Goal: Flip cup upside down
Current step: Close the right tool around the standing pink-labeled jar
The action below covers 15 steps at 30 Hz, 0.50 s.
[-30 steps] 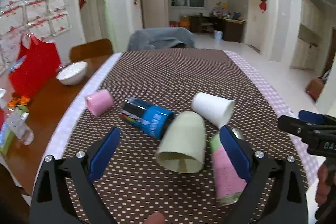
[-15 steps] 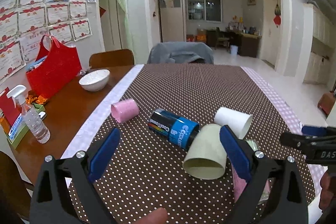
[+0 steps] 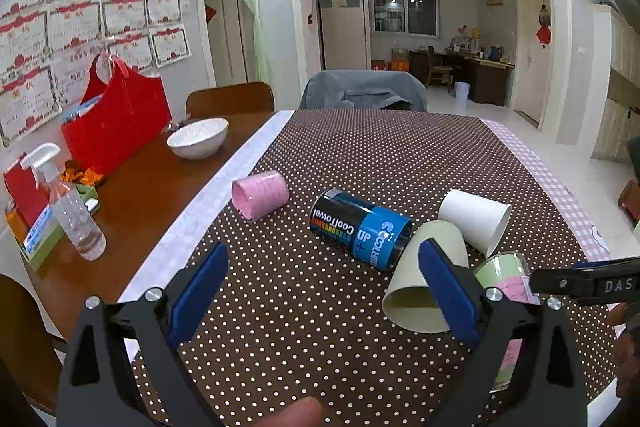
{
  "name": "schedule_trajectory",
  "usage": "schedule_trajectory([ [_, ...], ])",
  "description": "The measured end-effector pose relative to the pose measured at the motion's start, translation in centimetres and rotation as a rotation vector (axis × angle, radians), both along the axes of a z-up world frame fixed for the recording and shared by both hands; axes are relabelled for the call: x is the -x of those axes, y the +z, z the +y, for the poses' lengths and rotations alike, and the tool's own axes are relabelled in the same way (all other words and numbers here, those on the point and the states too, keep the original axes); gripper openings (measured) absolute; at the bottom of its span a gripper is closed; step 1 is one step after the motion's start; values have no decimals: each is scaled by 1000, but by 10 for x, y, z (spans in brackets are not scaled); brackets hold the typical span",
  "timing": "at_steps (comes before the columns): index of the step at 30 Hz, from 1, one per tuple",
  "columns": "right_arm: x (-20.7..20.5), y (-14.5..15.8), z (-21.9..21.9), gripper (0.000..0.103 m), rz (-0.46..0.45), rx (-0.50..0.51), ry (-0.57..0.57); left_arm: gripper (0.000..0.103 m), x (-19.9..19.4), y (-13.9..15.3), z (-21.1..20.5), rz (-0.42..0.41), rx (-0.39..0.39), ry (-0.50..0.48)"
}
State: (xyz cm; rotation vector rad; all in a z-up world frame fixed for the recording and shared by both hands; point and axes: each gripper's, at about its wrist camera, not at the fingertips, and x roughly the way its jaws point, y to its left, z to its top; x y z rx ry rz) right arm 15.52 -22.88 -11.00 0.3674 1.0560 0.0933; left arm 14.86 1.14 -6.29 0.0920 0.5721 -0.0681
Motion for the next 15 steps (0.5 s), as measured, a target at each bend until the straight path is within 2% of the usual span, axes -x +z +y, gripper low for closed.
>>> schedule_trajectory([
  [8, -24, -17, 5, 97, 113, -40, 27, 94, -4, -10, 7, 37, 27, -17],
  [15, -42, -30, 11, 86, 222, -26, 75, 94, -4, -17, 10, 60, 42, -32],
])
